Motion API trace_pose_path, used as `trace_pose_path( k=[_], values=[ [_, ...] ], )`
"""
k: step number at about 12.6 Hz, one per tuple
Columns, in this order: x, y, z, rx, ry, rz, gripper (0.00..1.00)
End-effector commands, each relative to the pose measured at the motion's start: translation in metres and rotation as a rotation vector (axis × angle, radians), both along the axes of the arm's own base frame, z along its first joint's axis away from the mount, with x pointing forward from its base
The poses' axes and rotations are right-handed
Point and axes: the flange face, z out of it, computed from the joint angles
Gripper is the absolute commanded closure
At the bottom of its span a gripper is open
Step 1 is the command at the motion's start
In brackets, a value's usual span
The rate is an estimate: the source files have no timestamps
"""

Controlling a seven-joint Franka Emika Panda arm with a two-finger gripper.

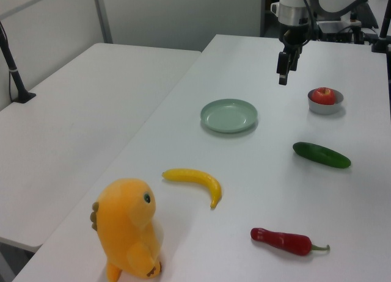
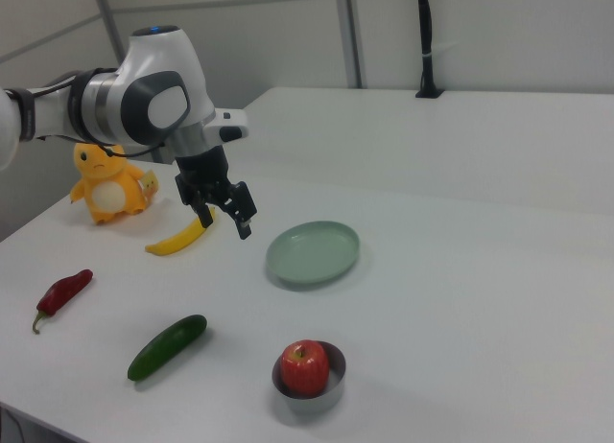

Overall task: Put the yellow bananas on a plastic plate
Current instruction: 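Move the open gripper over the yellow banana and lower it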

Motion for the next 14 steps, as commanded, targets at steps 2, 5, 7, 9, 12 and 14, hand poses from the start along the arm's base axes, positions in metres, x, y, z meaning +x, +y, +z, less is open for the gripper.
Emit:
trace_pose_path(
  k=[2,5,7,9,12,14],
  values=[
    [-0.004,-0.005,0.011,-0.003,-0.005,0.018,0.00],
    [-0.004,-0.005,0.012,-0.003,-0.006,0.016,0.00],
    [-0.004,-0.006,0.012,-0.001,-0.012,0.013,0.00],
    [-0.006,-0.003,0.012,0.005,-0.004,0.013,0.00],
    [-0.008,0.010,-0.003,0.009,0.019,0.001,0.00],
    [-0.008,0.046,-0.005,0.018,0.005,0.010,0.00]
  ],
)
